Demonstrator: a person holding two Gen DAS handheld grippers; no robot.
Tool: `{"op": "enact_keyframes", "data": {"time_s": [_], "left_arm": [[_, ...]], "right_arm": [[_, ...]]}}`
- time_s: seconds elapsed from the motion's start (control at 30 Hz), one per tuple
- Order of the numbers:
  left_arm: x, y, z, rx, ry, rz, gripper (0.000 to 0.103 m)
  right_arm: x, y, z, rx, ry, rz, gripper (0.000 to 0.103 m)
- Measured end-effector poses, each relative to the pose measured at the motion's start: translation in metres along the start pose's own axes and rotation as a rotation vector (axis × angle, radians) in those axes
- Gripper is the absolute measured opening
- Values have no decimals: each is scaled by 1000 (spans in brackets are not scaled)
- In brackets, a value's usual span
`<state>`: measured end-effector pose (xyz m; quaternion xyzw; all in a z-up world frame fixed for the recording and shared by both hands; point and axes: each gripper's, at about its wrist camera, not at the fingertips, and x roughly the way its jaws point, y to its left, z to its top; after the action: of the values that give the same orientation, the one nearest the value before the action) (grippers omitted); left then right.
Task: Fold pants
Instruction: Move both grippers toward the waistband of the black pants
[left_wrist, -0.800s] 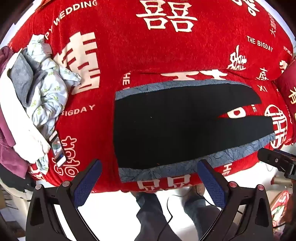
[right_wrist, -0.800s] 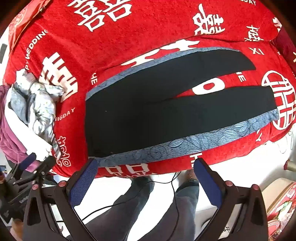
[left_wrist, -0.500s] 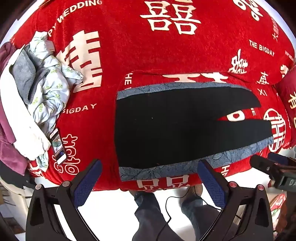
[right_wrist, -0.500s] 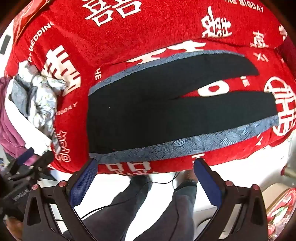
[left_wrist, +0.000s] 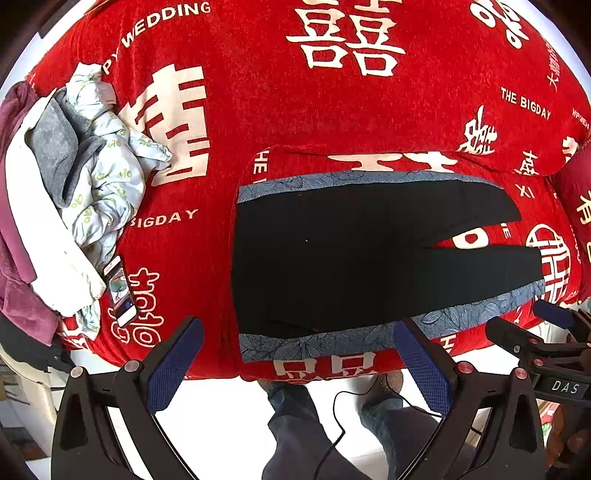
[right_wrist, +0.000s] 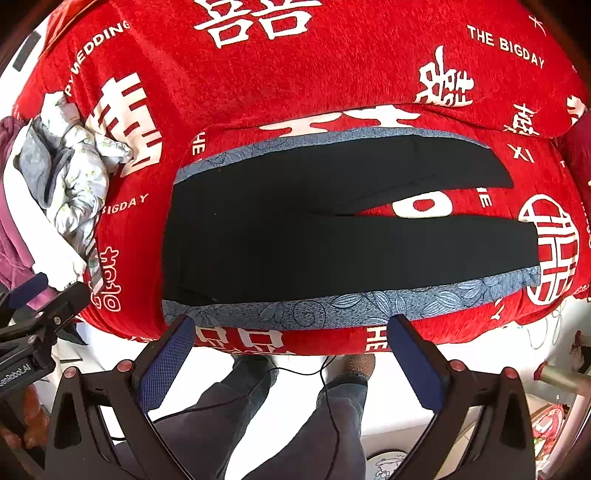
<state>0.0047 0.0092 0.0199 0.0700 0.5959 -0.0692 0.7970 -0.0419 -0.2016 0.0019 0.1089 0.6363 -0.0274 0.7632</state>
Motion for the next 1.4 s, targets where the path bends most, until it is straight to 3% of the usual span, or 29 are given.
{"op": "enact_keyframes", "data": {"time_s": [0.4, 0.63, 1.1, 1.4], "left_arm": [[-12, -9, -1, -2, -35, 30, 103], [-13, -7, 1, -11, -35, 7, 103], [-14, -38, -11, -77, -22, 43, 103], [3, -72, -44, -186, 91, 83, 103]], "right_arm": [[-3, -7, 3, -22, -11, -37, 103], [-4, -6, 5, -38, -26, -59, 103], [-8, -36, 3, -100, -49, -31, 103], [9, -82, -5, -193, 30, -40, 103]]}}
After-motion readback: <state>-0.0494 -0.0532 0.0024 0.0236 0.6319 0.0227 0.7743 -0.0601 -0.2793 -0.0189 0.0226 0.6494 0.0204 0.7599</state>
